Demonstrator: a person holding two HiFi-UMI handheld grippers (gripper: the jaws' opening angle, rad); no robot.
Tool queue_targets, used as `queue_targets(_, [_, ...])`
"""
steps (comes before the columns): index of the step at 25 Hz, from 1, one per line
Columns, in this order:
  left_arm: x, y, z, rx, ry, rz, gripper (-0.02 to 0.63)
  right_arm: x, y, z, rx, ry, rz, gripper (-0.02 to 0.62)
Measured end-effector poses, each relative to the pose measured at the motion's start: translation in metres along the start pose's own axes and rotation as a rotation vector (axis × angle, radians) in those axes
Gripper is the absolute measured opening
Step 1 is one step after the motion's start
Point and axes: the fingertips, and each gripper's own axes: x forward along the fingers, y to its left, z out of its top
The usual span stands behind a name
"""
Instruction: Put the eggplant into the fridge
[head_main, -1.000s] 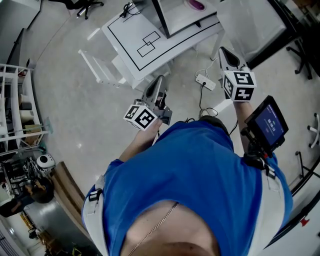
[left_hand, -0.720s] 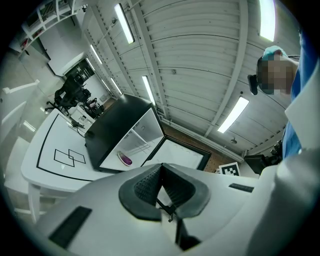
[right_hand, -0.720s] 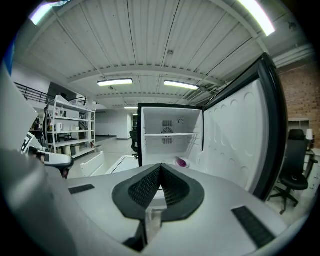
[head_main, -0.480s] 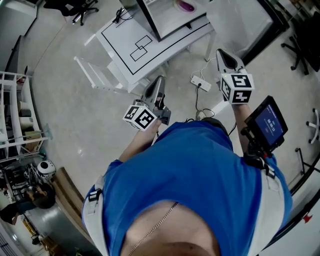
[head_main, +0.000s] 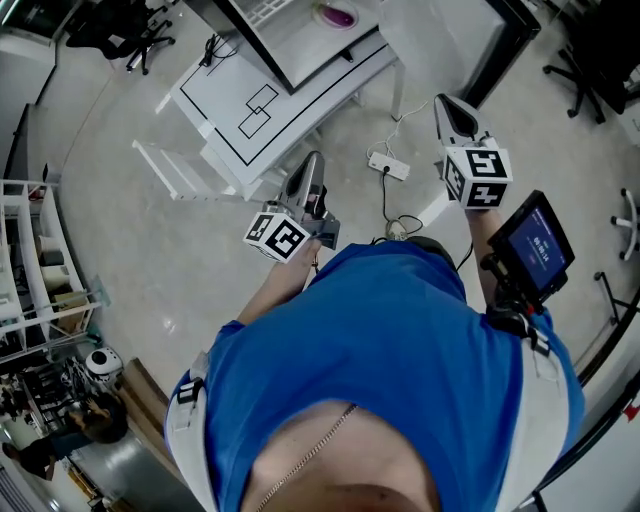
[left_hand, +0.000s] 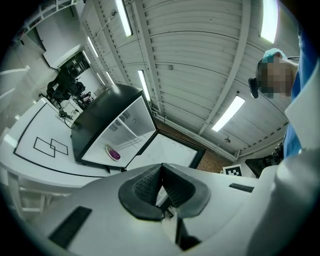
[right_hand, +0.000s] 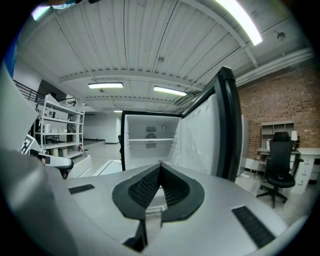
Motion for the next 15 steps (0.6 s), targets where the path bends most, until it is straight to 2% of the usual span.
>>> queue_targets(5, [0.028, -0.001, -0.025, -0.014, 0.035, -0.054, 0.008, -0.016, -0.047, -0.011, 0.018, -0.041, -0.102, 0.005])
queue_targets(9, [0.044, -0.018, -0.037, -0.021, 0.064, -0.086, 0.009, -0.038, -0.087, -0.002, 0.027, -0.071, -0.155, 0.006])
queue_targets(15, [0.06, -0.046, -0.038, -0.025, 0.084, -0.103, 0.008, -0.041, -0.113, 0.017, 0.009, -0.053, -0.086, 0.148])
